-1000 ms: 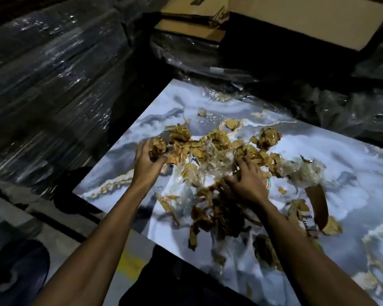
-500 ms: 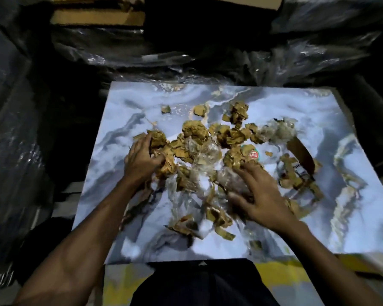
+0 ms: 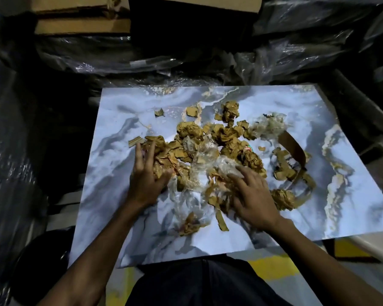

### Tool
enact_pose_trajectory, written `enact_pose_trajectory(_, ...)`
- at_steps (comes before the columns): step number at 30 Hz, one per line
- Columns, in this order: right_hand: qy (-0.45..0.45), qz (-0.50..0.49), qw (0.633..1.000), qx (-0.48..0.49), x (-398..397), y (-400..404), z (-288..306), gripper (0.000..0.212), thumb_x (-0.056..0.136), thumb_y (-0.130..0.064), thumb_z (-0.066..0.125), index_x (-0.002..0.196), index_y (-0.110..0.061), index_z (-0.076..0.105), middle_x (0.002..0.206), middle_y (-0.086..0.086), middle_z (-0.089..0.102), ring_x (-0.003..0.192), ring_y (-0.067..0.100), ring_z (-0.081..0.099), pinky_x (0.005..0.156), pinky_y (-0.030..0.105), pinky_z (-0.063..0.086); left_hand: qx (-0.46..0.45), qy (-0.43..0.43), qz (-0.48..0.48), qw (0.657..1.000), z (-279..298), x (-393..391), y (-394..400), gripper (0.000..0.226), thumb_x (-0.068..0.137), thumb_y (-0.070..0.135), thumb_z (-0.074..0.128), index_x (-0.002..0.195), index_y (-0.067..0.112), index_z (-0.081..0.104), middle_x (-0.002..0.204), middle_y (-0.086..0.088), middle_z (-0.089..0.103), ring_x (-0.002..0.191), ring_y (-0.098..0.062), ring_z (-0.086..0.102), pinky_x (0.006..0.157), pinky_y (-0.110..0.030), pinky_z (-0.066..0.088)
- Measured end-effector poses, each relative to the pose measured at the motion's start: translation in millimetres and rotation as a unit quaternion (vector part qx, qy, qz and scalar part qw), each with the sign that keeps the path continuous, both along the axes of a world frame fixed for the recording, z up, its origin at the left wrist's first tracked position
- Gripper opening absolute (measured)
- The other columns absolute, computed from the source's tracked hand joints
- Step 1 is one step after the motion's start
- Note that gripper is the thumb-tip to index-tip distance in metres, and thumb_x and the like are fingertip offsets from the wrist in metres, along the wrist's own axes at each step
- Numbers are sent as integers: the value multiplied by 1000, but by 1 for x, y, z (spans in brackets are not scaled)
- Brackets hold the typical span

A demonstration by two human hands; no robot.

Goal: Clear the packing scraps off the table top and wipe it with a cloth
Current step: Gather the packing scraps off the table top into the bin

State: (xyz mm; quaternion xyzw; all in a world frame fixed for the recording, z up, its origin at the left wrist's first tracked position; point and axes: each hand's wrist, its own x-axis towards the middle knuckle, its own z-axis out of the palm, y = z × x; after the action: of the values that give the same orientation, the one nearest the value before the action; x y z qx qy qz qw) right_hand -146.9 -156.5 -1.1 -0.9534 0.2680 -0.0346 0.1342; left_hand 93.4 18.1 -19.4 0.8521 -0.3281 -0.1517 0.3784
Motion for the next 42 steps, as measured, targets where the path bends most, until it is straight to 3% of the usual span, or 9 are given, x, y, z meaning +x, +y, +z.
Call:
enact_pose_trajectory(5, -17, 133, 991, -32, -13, 42, -3, 58, 97, -58, 31, 149, -33, 30, 158, 8, 31, 146, 28, 28, 115, 57, 21, 137, -184, -266, 936, 0, -49, 38, 98, 76, 87, 33, 149, 44, -16, 159, 2, -30, 146, -22, -28, 116, -55, -11)
enact_pose_trajectory(9, 77, 158, 978, -113, 0, 43, -37, 61, 96, -59, 38, 151, -35, 27, 161, 10, 26, 148, 34, 22, 113, 56, 20, 188, -269, -292, 898, -32, -69, 34, 92, 79, 85, 31, 154, 34, 17, 164, -8, -1, 150, -32, 1, 110, -64, 6)
enact_pose_trajectory(15, 57, 90, 989, -101, 21, 18, -28, 51, 90, -37, 56, 138, -28, 46, 156, 13, 33, 145, 35, 27, 115, 54, 25, 221, -242, -198, 924, -29, -63, 3, 72, 62, 43, 68, 128, 21, 50, 141, -10, 51, 136, -31, 35, 91, -47, 39)
enact_pose_trajectory(20, -150, -98, 983, -50, -6, 4, 6, 42, 87, -26, 60, 127, -16, 58, 144, 15, 44, 131, 34, 42, 103, 48, 37, 144, -230, -210, 939, -29, -53, 3, 76, 70, 51, 50, 141, 25, 40, 154, -7, 31, 143, -27, 21, 94, -47, 28)
enact_pose_trajectory(24, -268, -371, 888, 42, -60, -19, -12, 55, 84, -39, 54, 134, -17, 49, 146, 11, 37, 133, 31, 38, 102, 55, 42, 60, -225, -217, 948, -27, -46, 27, 88, 79, 64, 42, 154, 34, 7, 163, -3, 8, 150, -23, 5, 114, -43, 10)
enact_pose_trajectory(29, -248, -498, 811, 178, -74, -36, -47, 67, 89, -41, 58, 148, -27, 30, 158, 8, 19, 144, 31, 25, 112, 57, 31, -2, -88, 36, 995, -25, -23, 15, 87, 81, 73, 32, 153, 27, 16, 163, -9, 7, 150, -25, 5, 116, -53, 12)
enact_pose_trajectory(34, -204, -397, 866, 225, -31, -34, -52, 64, 88, -46, 54, 144, -16, 41, 150, 10, 37, 137, 30, 35, 113, 47, 32, -46, 126, 159, 978, -38, -15, -15, 100, 67, 71, 44, 151, 21, 26, 161, -10, 14, 148, -27, 18, 118, -47, 23)
enact_pose_trajectory(38, -169, -254, 925, 227, -14, -23, -46, 59, 88, -50, 48, 139, -21, 48, 151, 6, 36, 139, 24, 34, 115, 42, 30, -31, 122, 149, 981, -40, -34, -33, 92, 73, 66, 49, 150, 21, 27, 160, -7, 16, 146, -26, 20, 115, -43, 26)
enact_pose_trajectory(42, -256, -220, 927, 161, -17, -59, -8, 45, 87, -47, 47, 117, -17, 59, 123, 3, 49, 111, 21, 53, 94, 46, 50, -58, 147, 165, 974, -49, -38, -28, 89, 73, 74, 50, 149, 39, 20, 159, -2, 21, 143, -26, 29, 112, -51, 33)
